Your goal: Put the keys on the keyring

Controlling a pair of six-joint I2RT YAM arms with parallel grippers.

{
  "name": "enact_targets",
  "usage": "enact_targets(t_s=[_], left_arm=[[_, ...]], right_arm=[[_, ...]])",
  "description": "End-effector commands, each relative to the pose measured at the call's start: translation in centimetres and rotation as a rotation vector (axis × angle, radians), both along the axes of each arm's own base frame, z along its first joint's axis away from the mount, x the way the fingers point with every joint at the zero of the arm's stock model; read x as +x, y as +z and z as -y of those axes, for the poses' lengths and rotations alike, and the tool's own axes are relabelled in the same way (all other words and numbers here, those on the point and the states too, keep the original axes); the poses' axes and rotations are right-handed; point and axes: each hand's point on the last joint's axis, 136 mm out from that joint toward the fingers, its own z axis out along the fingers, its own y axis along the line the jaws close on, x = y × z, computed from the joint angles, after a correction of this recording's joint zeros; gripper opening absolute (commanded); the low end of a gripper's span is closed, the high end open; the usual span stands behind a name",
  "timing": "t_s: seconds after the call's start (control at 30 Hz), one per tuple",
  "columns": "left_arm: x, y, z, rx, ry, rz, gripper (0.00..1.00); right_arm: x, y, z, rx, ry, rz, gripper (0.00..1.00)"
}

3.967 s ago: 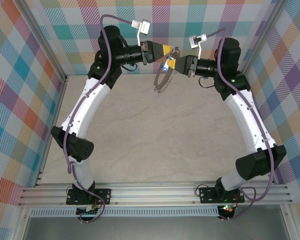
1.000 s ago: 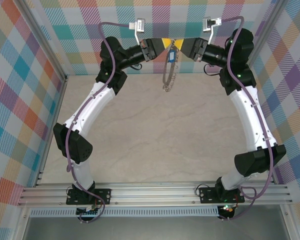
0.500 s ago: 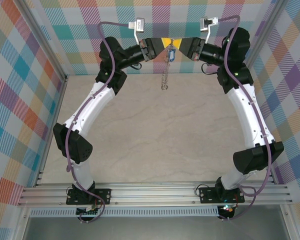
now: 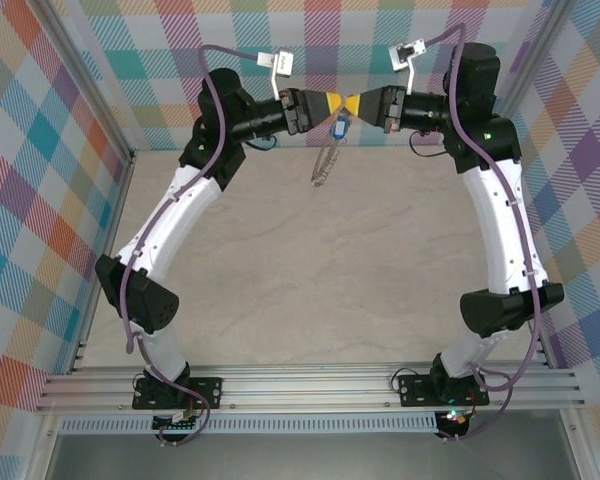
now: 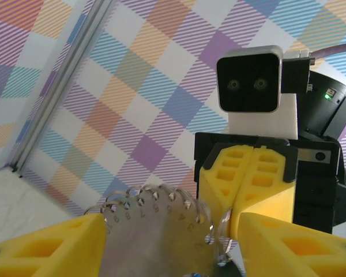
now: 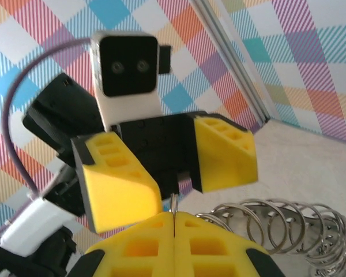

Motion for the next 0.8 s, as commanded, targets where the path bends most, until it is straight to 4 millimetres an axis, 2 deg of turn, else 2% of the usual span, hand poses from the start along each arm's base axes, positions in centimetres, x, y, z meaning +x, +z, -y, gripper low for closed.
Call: enact_targets(t_s=[0.0,0.13,0.3,0.4,0.77], left_arm=[[-2.0,1.5,-2.0,0.093,0.031,0.114,0.64],[-2.8,-0.3,-2.4,0.204,0.003,0.117,0.64],[-3.6,-2.2,-2.8,0.291,-0.057,0.1,0.55],[-3.9,-2.8,-2.9,0.297,-0.09,0.086,0.47],[-5.1,-3.7,-1.8,0.272,-0.219,0.038,0.38]], right_arm=[[-1.5,-3.0,0.2,-0.127,0.062,-0.026,0.0],[-1.4,-4.3,0.5,-0.195,0.054,-0.038,0.0],[-1.4,-5.1,1.0,-0.246,0.026,-0.04,0.0],[-1.6,-5.3,1.1,-0.262,0.02,-0.039,0.0],[-3.0,-5.5,-0.4,-0.27,0.074,-0.033,0.0]])
